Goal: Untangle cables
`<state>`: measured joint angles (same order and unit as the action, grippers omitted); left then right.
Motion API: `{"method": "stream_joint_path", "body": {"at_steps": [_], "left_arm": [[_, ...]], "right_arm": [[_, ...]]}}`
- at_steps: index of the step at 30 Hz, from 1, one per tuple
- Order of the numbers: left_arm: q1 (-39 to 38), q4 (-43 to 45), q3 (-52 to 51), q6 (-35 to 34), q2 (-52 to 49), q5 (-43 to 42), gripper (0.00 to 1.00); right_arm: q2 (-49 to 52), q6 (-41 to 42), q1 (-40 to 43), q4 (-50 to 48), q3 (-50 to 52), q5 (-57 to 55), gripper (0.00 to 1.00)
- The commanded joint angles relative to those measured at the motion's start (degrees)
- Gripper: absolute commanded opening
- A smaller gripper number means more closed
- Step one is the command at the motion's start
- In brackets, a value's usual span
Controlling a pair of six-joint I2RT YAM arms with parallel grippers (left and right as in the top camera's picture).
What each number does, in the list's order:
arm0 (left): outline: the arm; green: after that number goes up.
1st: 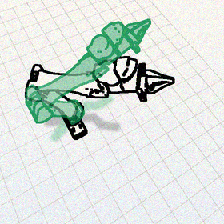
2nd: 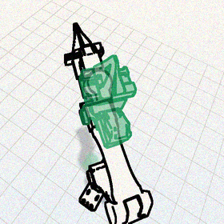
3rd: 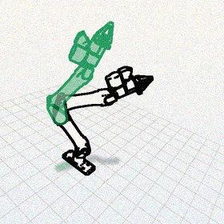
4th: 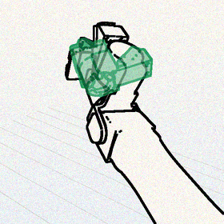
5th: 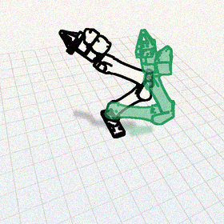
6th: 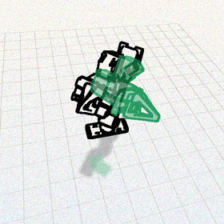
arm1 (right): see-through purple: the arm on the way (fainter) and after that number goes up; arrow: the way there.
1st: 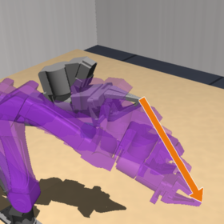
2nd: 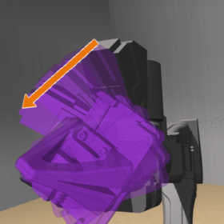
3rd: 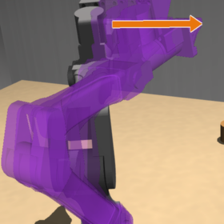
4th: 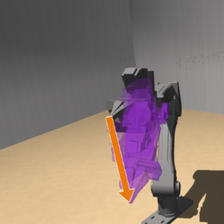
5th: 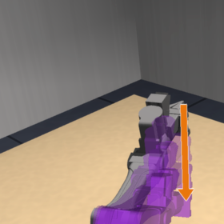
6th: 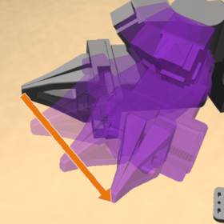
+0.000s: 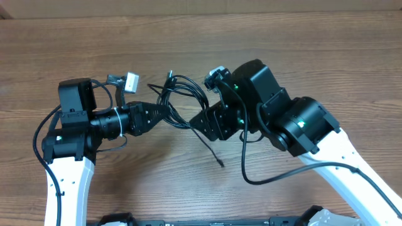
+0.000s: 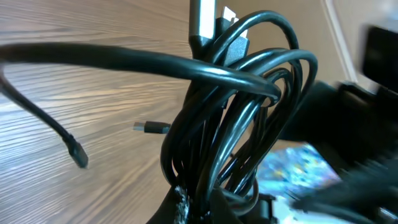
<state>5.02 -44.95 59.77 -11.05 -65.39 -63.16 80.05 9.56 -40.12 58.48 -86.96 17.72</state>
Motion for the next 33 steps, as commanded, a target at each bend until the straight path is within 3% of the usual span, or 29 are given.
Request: {"method": "stream_joint_path", "body": {"at_steps": [1, 3, 5, 7, 10, 17, 19, 25, 33], "left_arm": [[0.2, 0.37, 0.83, 2.75, 0.26, -8.41, 0.04], [0.17, 0.37, 0.83, 2.71, 0.26, -8.92, 0.04], [0.17, 0.33, 0.83, 2.71, 0.26, -8.9, 0.04], [0.17, 0.33, 0.83, 2.71, 0.26, -8.9, 0.04], [0.17, 0.2, 0.83, 2.71, 0.28, -8.9, 0.04], [0.2, 0.22, 0.83, 2.71, 0.28, -8.33, 0.04], [0.2, 0.22, 0.83, 2.71, 0.28, -8.24, 0.04], [0.22, 0.22, 0.83, 2.75, 0.28, -8.2, 0.04], [0.22, 0.2, 0.83, 2.73, 0.24, -6.73, 0.04]], "right_arm": [[1.2, -0.83, 0.22, -0.76, -0.74, -5.6, 0.66], [1.57, -0.79, 0.22, -1.53, -0.72, -7.78, 0.6], [1.81, -0.17, 0.22, -2.54, -0.72, -10.71, 0.33], [1.95, 1.9, 0.22, -3.39, -0.7, -15.34, 0.14], [2.01, 5.81, 0.24, -4.33, -0.61, -24.96, 0.07], [1.99, 11.54, 0.24, -4.31, -0.59, -42.56, 0.09], [1.99, 11.74, 0.24, -4.33, -0.59, -45.55, 0.13], [1.99, 11.91, 0.24, -4.31, -0.59, -56.83, 0.13], [1.99, 11.87, 0.24, -4.39, -0.59, -57.37, 0.04]]}}
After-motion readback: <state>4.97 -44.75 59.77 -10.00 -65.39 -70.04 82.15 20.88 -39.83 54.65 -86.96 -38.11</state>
